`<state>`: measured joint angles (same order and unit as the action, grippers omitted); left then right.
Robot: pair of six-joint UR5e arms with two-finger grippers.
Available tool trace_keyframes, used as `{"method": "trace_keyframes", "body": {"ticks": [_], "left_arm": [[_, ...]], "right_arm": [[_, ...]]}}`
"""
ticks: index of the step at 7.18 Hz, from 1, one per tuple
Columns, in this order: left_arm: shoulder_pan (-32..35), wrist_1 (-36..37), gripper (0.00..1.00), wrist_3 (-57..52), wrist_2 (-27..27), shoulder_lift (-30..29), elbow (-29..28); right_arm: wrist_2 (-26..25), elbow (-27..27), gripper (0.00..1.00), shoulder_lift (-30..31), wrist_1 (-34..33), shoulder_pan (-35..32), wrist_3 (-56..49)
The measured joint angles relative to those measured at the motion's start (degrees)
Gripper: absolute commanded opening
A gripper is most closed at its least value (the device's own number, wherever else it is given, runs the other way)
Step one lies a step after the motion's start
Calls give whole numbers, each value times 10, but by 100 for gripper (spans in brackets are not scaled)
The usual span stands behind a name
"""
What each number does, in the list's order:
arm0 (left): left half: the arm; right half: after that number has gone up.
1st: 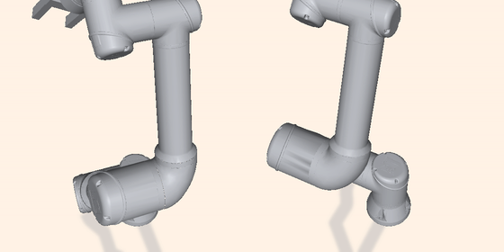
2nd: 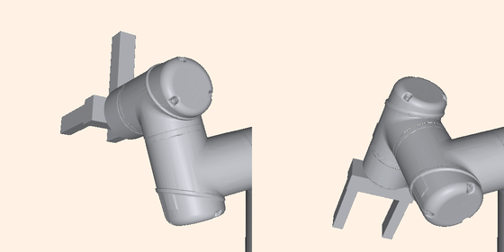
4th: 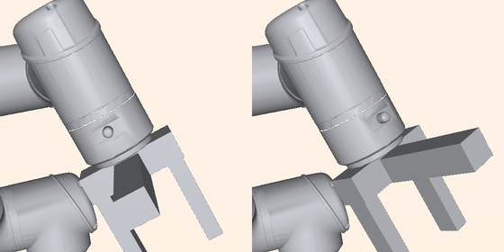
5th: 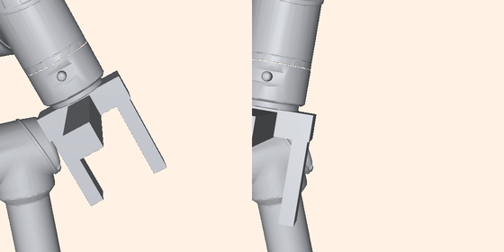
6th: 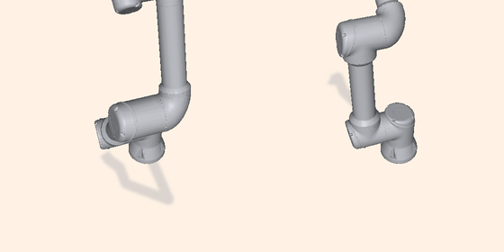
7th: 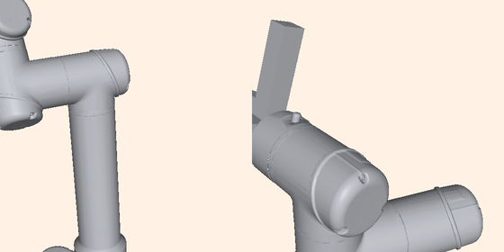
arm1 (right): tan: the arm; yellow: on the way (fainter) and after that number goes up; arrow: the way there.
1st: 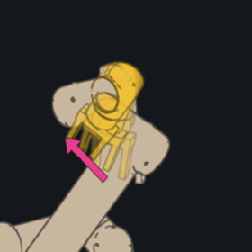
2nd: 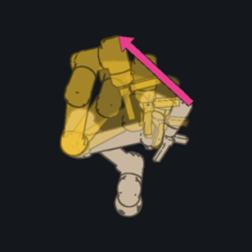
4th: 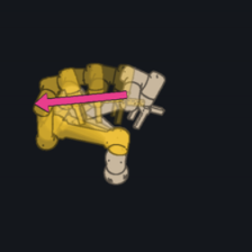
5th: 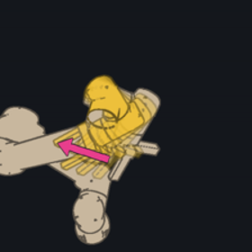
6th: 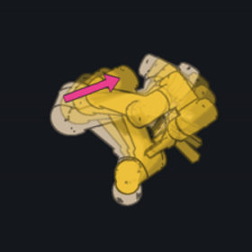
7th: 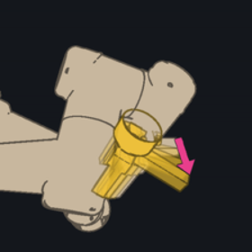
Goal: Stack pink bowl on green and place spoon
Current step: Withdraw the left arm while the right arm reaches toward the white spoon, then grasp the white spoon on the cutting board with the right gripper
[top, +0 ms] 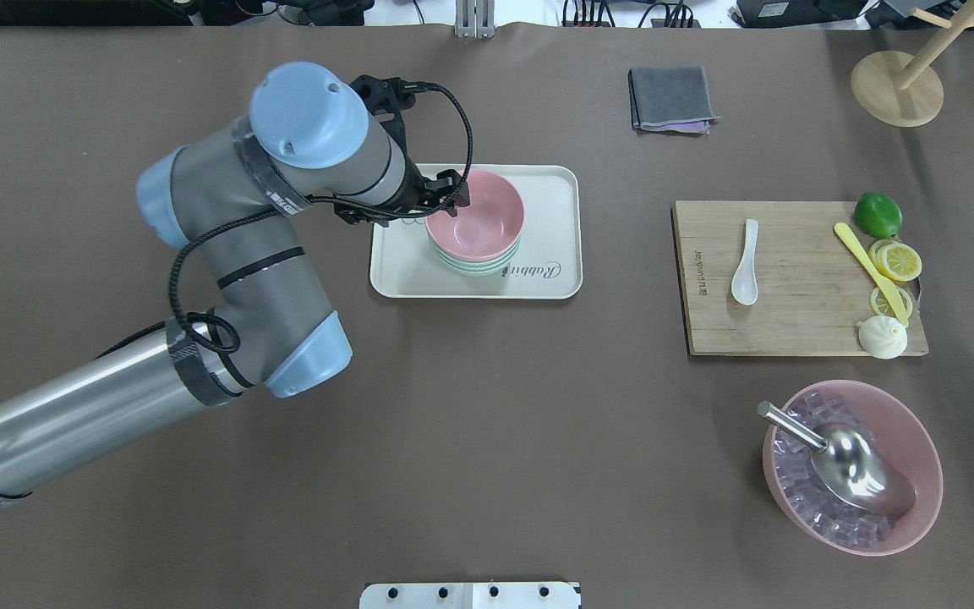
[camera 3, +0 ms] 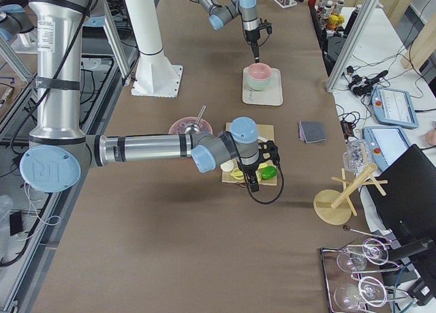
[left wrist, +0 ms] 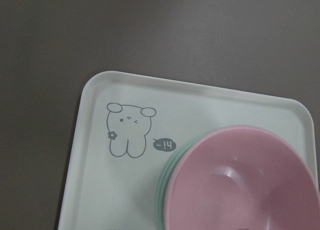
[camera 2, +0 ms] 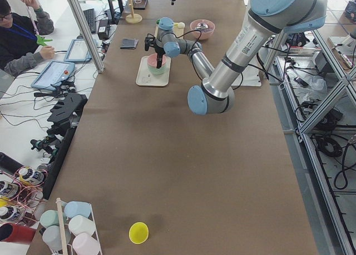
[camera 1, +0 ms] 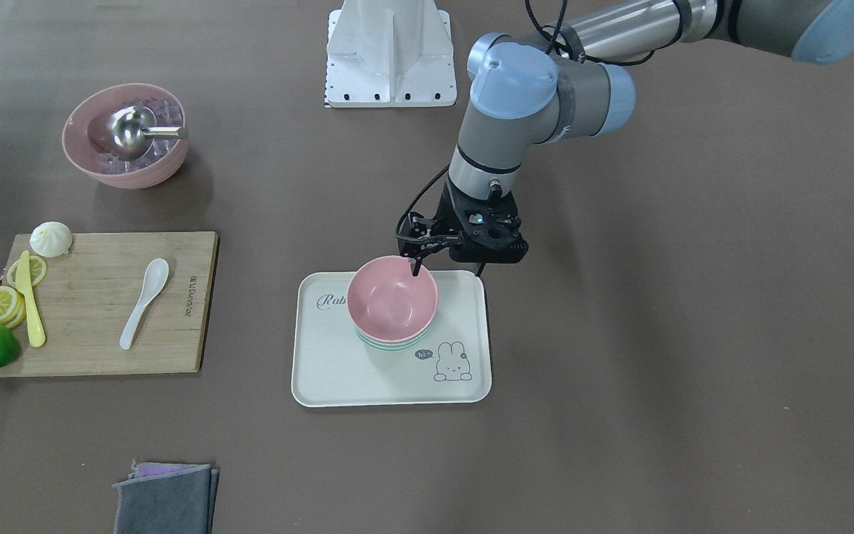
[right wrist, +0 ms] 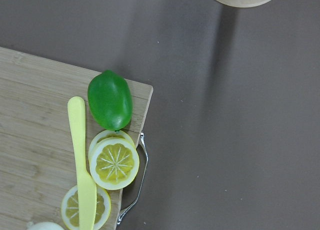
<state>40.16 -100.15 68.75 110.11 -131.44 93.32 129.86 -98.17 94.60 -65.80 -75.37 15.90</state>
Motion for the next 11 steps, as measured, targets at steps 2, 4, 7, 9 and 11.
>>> {"method": "trace_keyframes", "body": {"ticks": [2, 4, 7, 9, 11], "left_arm": [[69, 99, 98, -129, 67, 84, 119], [166, 137, 98, -295, 128, 174, 162], [326, 141, 98, -588, 187, 272, 112], [393, 139, 98, -710, 193, 287, 49], [416, 137, 98, -754, 193, 294, 26]], "right_arm": [[0, -2, 100, -7, 39, 36, 95], [-39, -2, 100, -33, 74, 106, 233], [-163, 1, 100, -88, 79, 222, 421], [-252, 26, 100, -130, 75, 290, 506], [-294, 57, 94, -156, 76, 317, 526]]}}
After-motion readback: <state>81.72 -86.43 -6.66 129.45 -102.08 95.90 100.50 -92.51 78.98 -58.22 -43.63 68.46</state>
